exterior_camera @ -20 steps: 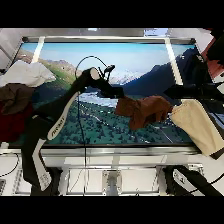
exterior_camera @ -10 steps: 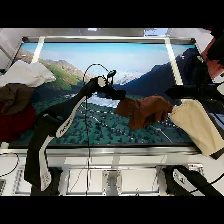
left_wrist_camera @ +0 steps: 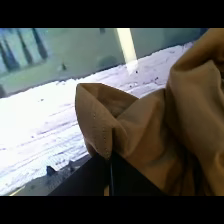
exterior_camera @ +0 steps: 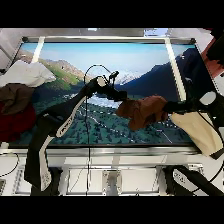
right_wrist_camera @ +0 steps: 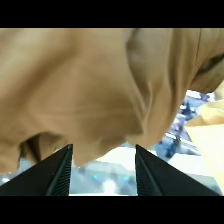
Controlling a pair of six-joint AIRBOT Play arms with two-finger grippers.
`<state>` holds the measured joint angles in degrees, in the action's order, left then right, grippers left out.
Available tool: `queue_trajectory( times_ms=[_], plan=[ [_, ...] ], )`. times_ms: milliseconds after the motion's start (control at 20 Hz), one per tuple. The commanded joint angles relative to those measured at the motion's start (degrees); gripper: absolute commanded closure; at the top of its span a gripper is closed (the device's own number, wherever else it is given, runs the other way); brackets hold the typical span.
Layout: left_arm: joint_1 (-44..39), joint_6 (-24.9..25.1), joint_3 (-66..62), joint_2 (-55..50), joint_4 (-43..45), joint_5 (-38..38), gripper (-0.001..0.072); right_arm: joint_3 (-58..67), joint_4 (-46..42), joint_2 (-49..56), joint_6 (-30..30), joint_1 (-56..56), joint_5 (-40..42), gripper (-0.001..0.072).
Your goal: Fold the shirts.
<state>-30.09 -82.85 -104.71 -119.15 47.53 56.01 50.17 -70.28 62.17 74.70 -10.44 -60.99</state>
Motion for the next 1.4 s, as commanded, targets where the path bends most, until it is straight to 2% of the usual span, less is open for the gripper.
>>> queue_trajectory(
  times_ms=[0,150,250,450,700,1000,1100,1350],
  plan=[
    [0.0,0.3,0.0,0.0,-0.4,0.9,0.0692,-3.0,3.4,3.6,1.8,0.1,9.8,0.0255],
    [0.0,0.5,0.0,0.0,-0.3,0.8,0.0691,-3.0,4.8,4.5,1.8,0.1,15.8,0.0266],
    [0.1,1.2,0.0,0.0,-0.4,0.8,0.0692,-3.0,5.3,4.5,1.8,0.1,17.0,0.0268],
    [0.1,1.2,0.0,0.0,-0.4,1.0,0.0692,-3.0,6.7,4.5,1.6,0.1,16.2,0.0267],
    [0.1,1.2,0.0,0.0,-0.4,2.4,0.0692,-3.0,13.4,4.5,-5.5,0.1,14.0,0.0267],
    [0.1,1.2,0.0,0.0,-0.4,3.0,0.0692,-3.0,13.8,4.5,-7.3,0.1,14.3,0.0269],
    [0.1,1.2,0.0,0.0,-0.4,3.0,0.0692,-3.0,13.8,4.5,-7.3,0.1,16.1,0.0351],
    [0.1,1.2,0.0,0.0,-0.4,3.0,0.0692,-3.0,13.7,4.5,-7.3,0.1,19.7,0.0351]
  ],
)
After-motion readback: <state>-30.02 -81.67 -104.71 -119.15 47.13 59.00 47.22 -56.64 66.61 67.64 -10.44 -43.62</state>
